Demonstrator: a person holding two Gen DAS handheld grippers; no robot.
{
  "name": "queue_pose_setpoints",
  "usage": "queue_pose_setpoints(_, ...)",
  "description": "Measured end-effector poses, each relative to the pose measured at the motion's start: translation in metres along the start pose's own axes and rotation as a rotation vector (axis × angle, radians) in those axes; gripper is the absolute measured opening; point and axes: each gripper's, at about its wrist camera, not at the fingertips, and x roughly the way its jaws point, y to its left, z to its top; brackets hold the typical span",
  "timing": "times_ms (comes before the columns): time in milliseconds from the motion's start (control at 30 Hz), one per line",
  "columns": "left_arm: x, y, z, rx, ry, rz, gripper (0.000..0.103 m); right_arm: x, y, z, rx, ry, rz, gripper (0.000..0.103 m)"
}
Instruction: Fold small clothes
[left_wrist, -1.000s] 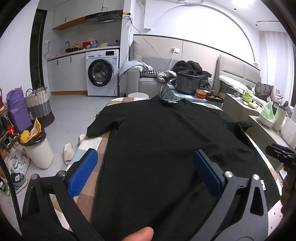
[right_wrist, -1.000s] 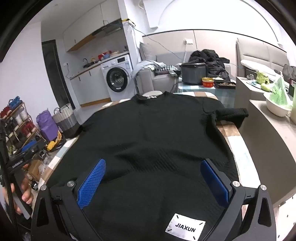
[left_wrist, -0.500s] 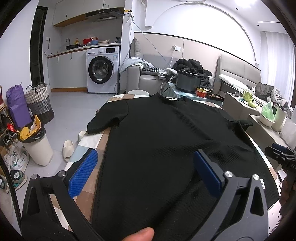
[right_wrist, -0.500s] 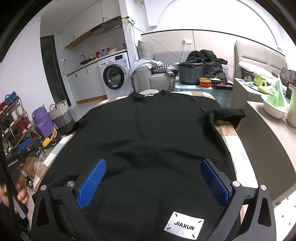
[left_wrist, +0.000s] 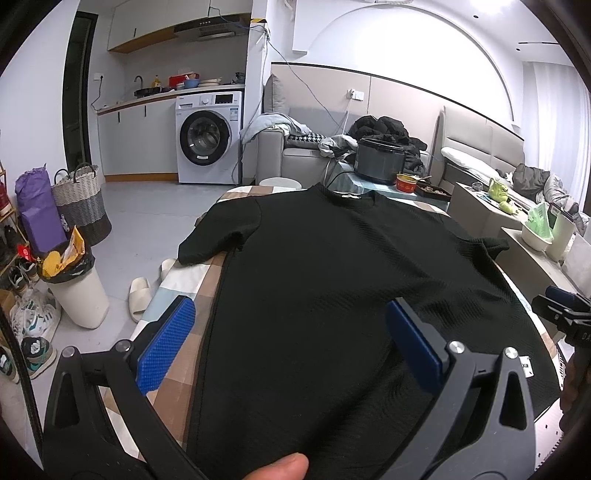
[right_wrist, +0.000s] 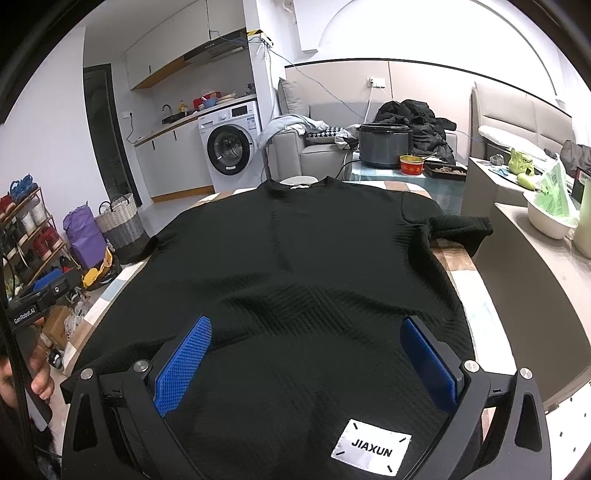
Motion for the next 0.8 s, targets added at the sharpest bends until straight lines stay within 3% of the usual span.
queue_pose_setpoints(800, 0.0058, 0.0053, -0.0006, -0.005, 0.015, 0.005, 0.103, 0.0025, 0.0, -0.0017, 0.006, 0.003, -0.012, 0.103)
